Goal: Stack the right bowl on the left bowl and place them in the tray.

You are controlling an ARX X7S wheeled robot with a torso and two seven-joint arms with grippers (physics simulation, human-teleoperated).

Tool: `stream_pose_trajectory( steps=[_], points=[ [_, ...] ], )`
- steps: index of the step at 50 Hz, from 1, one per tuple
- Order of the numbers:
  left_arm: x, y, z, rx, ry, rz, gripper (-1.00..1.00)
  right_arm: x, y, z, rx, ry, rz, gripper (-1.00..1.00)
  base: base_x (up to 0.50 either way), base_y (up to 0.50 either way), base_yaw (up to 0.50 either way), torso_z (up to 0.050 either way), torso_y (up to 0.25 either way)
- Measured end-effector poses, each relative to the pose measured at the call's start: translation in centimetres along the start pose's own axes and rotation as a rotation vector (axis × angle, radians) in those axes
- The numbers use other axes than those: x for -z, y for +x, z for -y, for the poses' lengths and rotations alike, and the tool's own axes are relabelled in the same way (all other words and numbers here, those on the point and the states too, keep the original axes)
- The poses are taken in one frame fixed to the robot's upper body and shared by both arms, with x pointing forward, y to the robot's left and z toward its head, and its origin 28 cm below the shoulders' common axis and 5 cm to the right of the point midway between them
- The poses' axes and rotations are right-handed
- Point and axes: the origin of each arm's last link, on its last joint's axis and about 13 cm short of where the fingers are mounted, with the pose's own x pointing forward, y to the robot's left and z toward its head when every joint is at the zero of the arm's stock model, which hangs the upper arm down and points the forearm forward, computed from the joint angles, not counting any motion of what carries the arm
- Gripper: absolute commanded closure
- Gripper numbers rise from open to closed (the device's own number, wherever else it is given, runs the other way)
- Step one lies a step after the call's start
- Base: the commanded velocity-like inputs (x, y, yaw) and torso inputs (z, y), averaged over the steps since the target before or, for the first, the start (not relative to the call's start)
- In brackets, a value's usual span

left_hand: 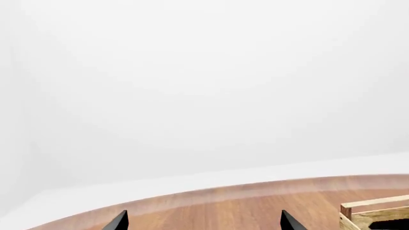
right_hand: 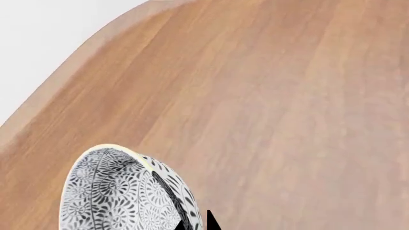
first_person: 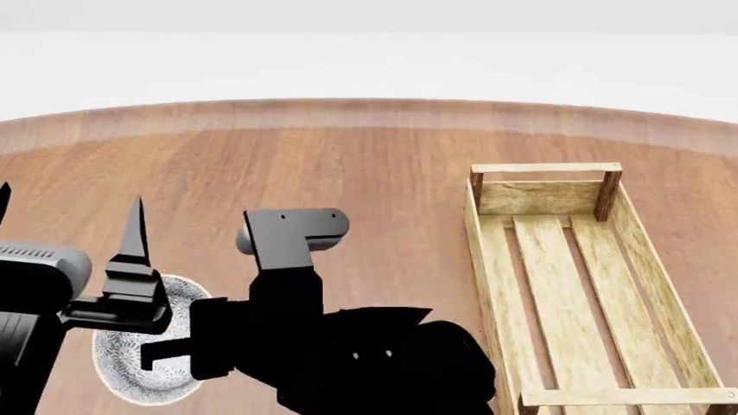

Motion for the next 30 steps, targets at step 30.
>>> stream_pose_trajectory(
  steps=[30],
  points=[
    [-0.7,-0.5,0.0,0.002,0.005,0.019,-1.00,3.9,1.0,-5.7,-0.271,-0.185,-0.181,1.00,0.00,0.00,0.00,0.000,0.000]
  ],
)
